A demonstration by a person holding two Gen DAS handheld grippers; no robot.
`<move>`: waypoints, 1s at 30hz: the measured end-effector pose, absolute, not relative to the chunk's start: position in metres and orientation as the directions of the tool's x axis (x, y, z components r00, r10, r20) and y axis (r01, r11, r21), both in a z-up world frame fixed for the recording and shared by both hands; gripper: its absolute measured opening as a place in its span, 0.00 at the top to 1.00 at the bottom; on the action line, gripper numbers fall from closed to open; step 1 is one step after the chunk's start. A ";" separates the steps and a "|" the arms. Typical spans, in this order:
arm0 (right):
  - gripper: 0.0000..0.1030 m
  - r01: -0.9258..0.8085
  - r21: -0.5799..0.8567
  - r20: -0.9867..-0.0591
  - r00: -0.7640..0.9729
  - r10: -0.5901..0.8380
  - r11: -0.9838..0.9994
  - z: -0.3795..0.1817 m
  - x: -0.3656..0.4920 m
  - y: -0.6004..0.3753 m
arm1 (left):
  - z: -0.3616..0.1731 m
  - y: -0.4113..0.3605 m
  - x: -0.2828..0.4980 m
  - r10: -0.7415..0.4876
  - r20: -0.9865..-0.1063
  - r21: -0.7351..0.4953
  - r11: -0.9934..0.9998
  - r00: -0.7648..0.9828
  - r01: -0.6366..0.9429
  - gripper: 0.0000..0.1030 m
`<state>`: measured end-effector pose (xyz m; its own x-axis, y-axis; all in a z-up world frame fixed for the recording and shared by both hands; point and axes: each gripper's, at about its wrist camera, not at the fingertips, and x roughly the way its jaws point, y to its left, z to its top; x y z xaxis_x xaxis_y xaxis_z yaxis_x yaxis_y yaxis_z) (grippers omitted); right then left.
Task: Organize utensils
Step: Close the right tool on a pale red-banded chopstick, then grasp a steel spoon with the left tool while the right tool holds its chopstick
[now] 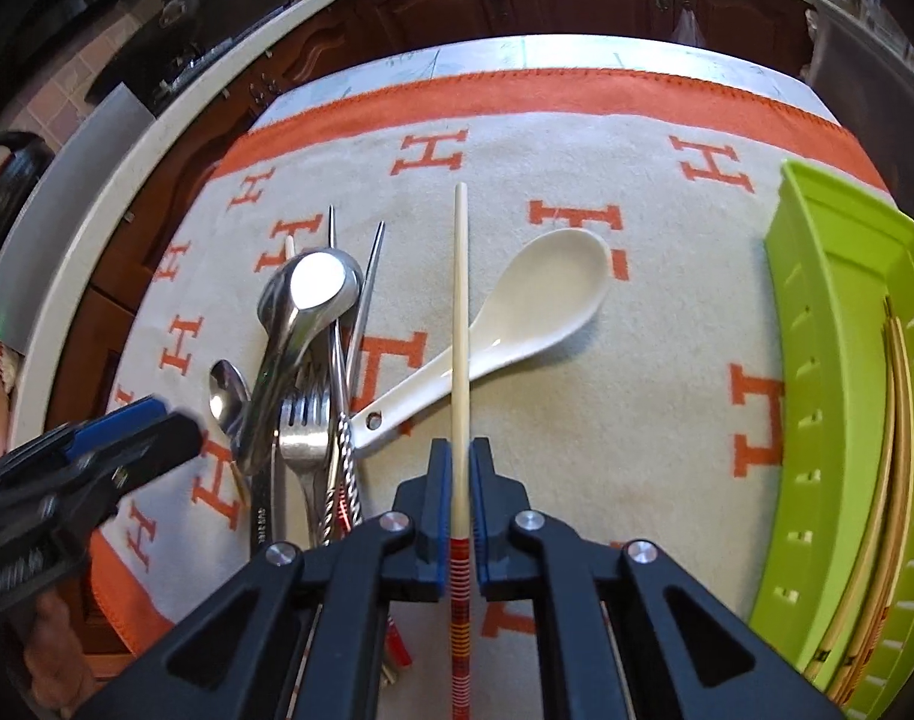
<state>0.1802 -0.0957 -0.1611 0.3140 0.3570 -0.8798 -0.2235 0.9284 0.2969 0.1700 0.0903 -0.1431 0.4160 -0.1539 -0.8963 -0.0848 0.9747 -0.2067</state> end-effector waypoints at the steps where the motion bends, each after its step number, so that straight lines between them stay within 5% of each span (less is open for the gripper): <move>1: 0.95 -0.217 0.316 -0.871 0.318 0.374 0.923 -0.158 0.178 -0.099 | -0.143 0.090 0.174 -0.169 -0.893 -0.221 0.972 0.418 -0.079 0.58; 14: 0.95 -0.157 0.400 -0.834 0.347 0.430 0.903 -0.144 0.162 -0.133 | -0.157 0.084 0.229 -0.292 -0.850 -0.345 0.938 0.439 -0.044 0.59; 30: 0.94 -0.157 0.417 -0.821 0.356 0.446 0.895 -0.140 0.158 -0.139 | -0.173 0.055 0.239 -0.235 -0.875 -0.254 0.967 0.423 0.013 0.90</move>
<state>0.1579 -0.1393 -0.1400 0.3559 0.4456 -0.8214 -0.1574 0.8950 0.4173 0.2391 0.0549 -0.1729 0.4232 -0.2354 -0.8749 0.0126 0.9671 -0.2541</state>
